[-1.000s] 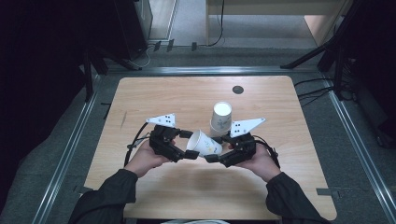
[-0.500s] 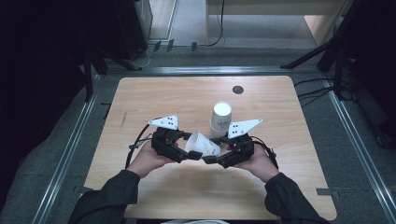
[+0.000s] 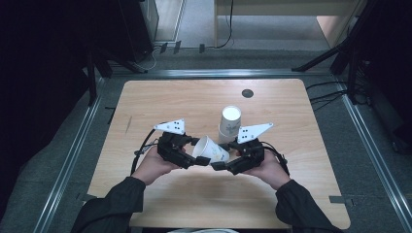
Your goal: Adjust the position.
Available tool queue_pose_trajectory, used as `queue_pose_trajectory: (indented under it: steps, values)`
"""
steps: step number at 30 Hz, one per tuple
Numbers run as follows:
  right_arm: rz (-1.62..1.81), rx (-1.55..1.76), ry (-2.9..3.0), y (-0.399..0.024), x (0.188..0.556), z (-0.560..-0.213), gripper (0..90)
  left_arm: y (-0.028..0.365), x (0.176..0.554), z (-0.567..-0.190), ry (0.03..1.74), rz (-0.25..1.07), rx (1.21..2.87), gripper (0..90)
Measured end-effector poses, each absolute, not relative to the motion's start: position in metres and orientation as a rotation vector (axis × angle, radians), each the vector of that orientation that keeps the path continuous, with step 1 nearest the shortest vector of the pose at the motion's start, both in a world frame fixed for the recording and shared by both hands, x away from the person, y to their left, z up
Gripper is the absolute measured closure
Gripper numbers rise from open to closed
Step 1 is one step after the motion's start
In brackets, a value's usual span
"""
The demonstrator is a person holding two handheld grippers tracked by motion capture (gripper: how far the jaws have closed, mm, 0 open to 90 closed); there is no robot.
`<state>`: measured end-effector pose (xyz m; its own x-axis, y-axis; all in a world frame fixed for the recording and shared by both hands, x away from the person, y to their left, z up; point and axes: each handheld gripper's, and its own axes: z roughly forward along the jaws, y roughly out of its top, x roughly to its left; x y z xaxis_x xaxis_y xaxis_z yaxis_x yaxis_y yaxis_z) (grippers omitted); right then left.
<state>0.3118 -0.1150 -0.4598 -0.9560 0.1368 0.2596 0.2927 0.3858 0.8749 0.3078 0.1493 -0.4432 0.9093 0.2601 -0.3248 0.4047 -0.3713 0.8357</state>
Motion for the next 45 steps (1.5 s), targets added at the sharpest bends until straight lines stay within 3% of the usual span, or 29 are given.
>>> queue_pose_trajectory:
  steps: [6,20,45]
  values:
    - [-1.612,-0.396,-2.495,-0.115,0.312,-0.460,28.4,0.154,0.309,-0.441,0.491,-0.151,1.962,22.2]
    - [-1.570,-0.465,-2.559,-0.122,0.317,-0.462,28.7,0.186,0.313,-0.425,0.537,-0.078,1.915,22.2]
    - [-1.517,-0.524,-2.668,-0.145,0.320,-0.463,30.6,0.235,0.326,-0.422,0.685,0.087,2.043,22.4]
